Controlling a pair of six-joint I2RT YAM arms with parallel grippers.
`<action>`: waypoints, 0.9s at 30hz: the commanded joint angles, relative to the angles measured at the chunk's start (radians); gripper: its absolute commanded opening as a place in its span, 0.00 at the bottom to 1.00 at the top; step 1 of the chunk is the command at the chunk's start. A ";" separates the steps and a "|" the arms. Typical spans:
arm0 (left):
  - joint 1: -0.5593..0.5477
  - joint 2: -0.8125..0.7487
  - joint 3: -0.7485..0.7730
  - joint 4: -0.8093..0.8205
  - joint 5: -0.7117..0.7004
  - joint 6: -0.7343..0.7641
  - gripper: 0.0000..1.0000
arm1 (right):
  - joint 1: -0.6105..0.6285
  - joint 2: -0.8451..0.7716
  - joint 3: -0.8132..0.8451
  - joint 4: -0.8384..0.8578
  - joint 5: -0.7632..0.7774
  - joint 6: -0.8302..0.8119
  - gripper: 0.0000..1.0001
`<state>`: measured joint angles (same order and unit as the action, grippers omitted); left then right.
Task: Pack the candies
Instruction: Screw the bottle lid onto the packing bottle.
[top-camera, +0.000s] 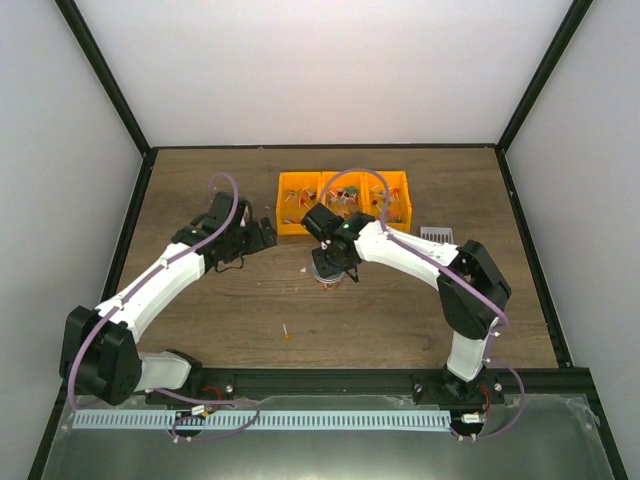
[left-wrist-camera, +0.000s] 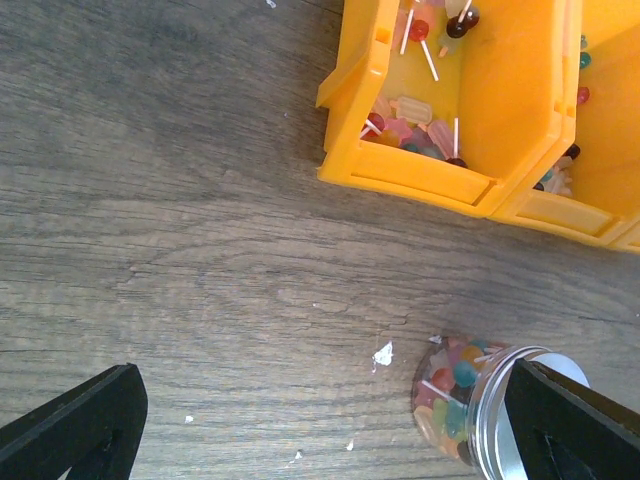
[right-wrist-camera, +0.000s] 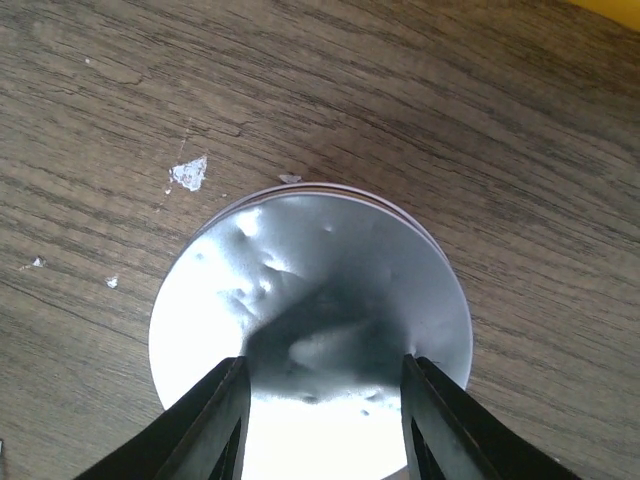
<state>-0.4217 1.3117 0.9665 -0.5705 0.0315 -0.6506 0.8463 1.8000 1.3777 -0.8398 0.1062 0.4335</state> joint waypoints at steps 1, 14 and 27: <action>0.006 0.003 -0.008 0.014 0.010 0.012 1.00 | 0.013 0.008 0.054 -0.023 0.030 -0.013 0.43; 0.012 0.006 -0.015 0.019 0.014 0.022 1.00 | 0.040 0.051 0.053 -0.032 0.054 -0.019 0.45; 0.012 -0.002 -0.064 0.121 0.037 0.082 1.00 | 0.025 -0.024 0.090 0.006 0.039 -0.002 0.53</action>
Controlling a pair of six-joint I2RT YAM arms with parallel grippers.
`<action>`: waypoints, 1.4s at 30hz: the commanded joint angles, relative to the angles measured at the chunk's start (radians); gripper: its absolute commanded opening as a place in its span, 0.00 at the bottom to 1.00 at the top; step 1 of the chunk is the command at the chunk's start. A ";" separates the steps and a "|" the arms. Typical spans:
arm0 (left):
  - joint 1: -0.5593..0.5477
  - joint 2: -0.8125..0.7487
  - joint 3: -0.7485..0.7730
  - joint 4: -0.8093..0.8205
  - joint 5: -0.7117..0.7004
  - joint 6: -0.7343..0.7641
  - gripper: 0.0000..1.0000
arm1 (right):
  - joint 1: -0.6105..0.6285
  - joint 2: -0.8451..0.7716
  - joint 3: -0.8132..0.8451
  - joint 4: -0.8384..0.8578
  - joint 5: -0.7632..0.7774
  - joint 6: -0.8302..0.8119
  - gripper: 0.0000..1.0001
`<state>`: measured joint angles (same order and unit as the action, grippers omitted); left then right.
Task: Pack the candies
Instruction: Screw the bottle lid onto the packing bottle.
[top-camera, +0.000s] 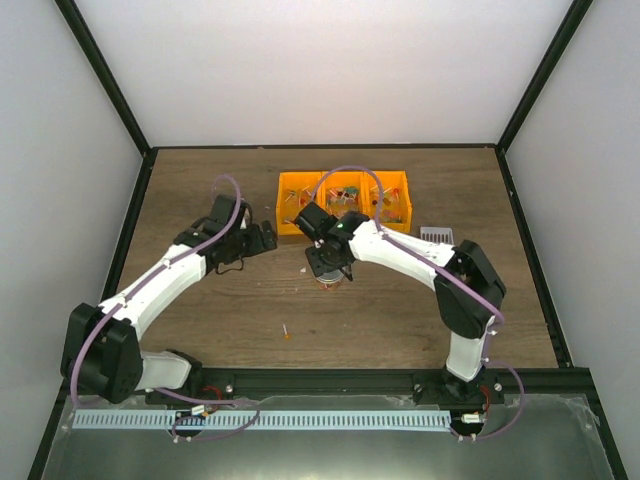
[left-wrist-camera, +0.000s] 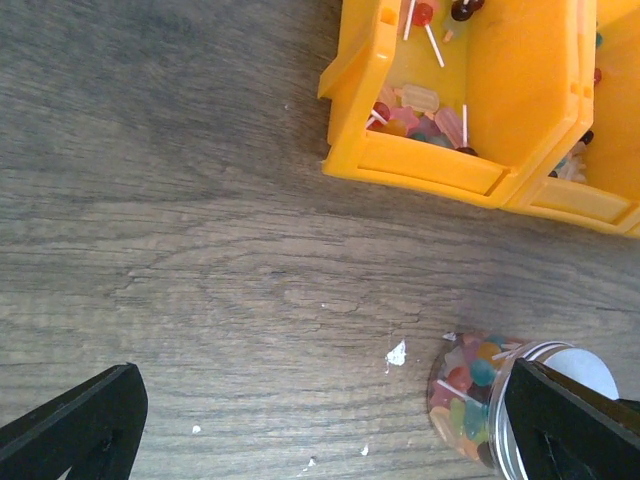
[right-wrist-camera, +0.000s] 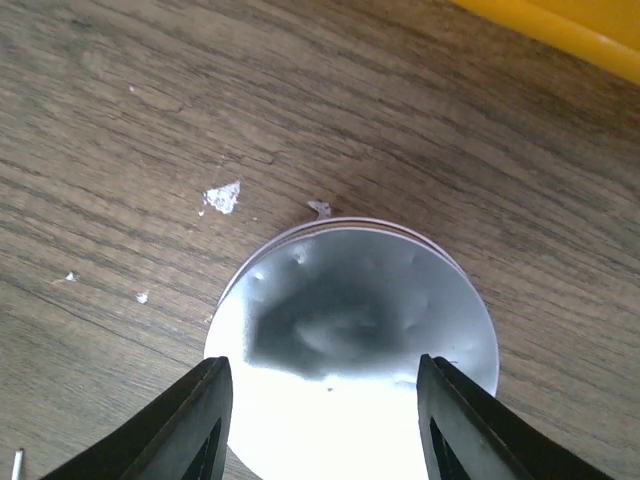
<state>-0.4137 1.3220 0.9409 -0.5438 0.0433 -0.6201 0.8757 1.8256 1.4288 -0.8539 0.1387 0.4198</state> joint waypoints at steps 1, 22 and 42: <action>0.003 -0.020 -0.054 0.123 0.035 0.063 1.00 | -0.012 -0.082 0.028 0.045 -0.002 0.013 0.53; -0.266 -0.269 -0.371 0.668 -0.382 0.224 1.00 | -0.279 -0.381 -0.221 0.358 -0.168 -0.042 0.54; -0.289 -0.282 -0.760 1.174 0.000 0.321 1.00 | -0.351 -0.306 -0.273 0.414 -0.267 -0.095 0.53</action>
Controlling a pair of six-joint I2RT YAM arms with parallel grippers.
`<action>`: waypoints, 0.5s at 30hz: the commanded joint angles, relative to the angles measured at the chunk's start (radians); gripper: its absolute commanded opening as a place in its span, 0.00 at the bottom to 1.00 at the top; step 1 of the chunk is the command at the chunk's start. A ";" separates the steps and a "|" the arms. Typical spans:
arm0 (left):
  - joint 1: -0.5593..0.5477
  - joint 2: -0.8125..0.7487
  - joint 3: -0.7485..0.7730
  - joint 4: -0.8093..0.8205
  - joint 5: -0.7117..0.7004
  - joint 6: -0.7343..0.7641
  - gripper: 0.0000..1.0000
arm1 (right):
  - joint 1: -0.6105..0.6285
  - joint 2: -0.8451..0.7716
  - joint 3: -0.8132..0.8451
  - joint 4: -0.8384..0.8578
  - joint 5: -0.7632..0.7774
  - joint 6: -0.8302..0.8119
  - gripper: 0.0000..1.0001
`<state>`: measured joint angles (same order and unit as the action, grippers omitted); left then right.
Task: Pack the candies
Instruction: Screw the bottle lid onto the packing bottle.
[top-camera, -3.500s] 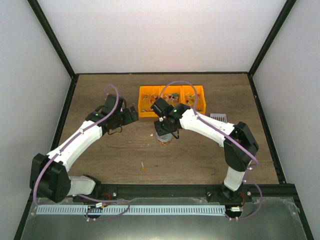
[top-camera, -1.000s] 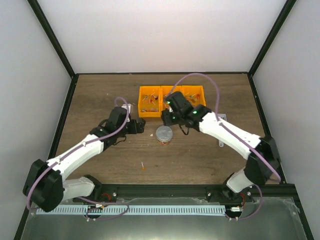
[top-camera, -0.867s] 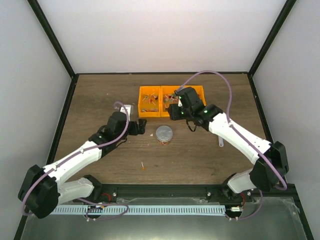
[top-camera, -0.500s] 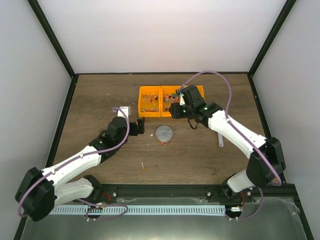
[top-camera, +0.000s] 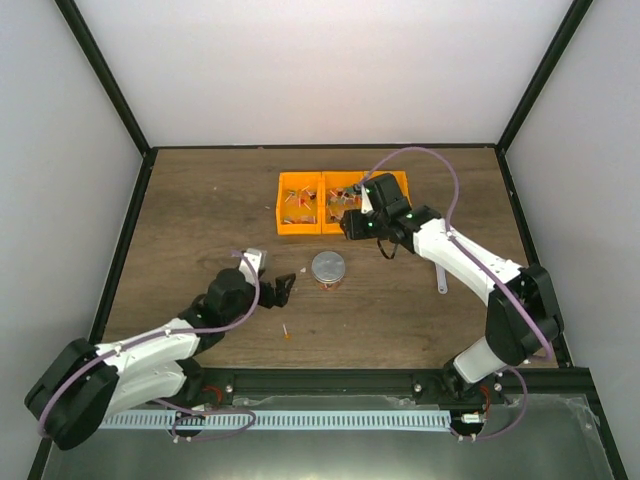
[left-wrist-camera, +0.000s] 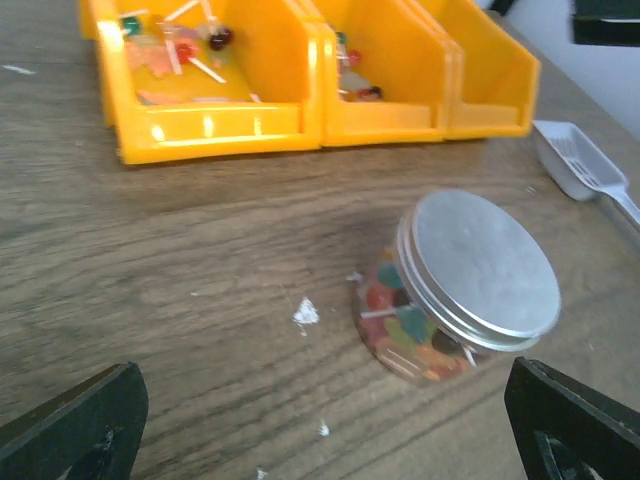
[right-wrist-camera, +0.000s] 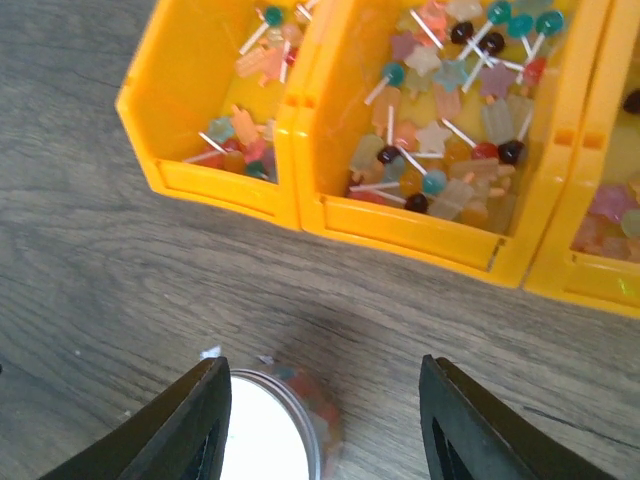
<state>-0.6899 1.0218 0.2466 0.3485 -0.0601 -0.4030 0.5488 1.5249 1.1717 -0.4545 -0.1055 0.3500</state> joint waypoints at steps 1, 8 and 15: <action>-0.013 0.034 -0.084 0.317 0.093 0.121 1.00 | -0.029 -0.004 -0.017 0.012 -0.028 -0.030 0.53; -0.044 0.309 -0.102 0.608 0.155 0.228 1.00 | -0.065 0.011 -0.005 -0.002 -0.051 -0.018 0.54; -0.071 0.526 -0.133 0.872 0.201 0.279 1.00 | -0.085 0.041 0.000 0.032 -0.118 0.059 0.53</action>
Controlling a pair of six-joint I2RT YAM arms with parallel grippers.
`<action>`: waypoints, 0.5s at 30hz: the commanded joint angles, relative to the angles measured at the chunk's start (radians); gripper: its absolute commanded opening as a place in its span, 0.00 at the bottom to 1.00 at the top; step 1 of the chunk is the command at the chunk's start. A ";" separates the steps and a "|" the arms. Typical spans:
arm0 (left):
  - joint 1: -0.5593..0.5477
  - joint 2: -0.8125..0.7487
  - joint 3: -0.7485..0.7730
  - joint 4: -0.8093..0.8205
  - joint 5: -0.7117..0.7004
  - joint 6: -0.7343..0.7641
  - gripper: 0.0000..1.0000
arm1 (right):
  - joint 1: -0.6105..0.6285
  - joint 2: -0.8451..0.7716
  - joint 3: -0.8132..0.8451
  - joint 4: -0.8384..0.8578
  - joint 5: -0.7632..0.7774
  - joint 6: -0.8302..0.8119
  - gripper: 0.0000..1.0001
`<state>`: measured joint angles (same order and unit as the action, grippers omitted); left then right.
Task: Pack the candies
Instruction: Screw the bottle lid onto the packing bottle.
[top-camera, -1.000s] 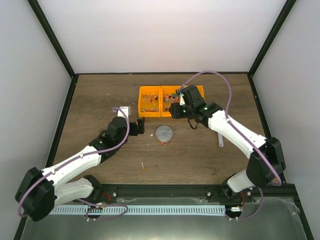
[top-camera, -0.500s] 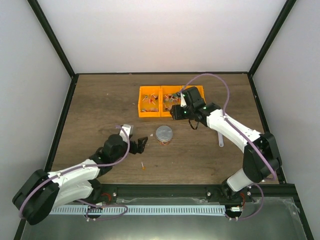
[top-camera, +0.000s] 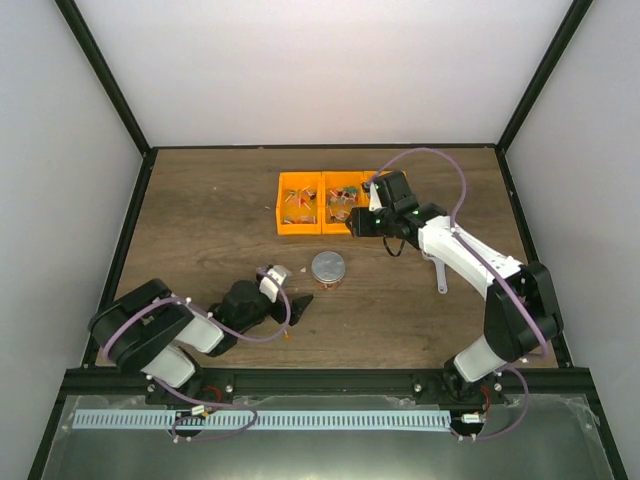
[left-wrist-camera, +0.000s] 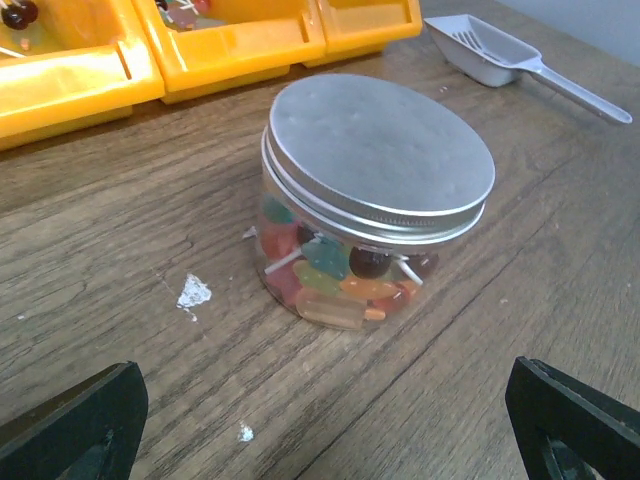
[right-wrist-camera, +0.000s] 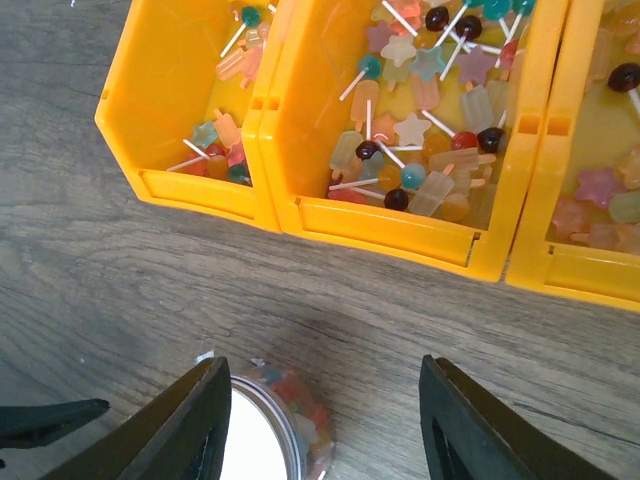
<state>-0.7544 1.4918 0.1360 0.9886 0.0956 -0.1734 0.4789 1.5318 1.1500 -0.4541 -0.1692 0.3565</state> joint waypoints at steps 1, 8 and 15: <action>-0.007 0.068 -0.020 0.232 0.038 0.070 1.00 | -0.016 0.041 0.025 0.039 -0.062 0.061 0.53; -0.009 0.292 0.073 0.376 0.068 0.177 1.00 | -0.044 0.112 0.052 0.063 -0.141 0.044 0.53; -0.009 0.475 0.149 0.454 0.121 0.213 1.00 | -0.090 0.127 0.059 0.055 -0.196 0.000 0.53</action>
<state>-0.7593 1.9194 0.2592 1.3373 0.1661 -0.0044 0.4198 1.6608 1.1679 -0.4080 -0.3050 0.3832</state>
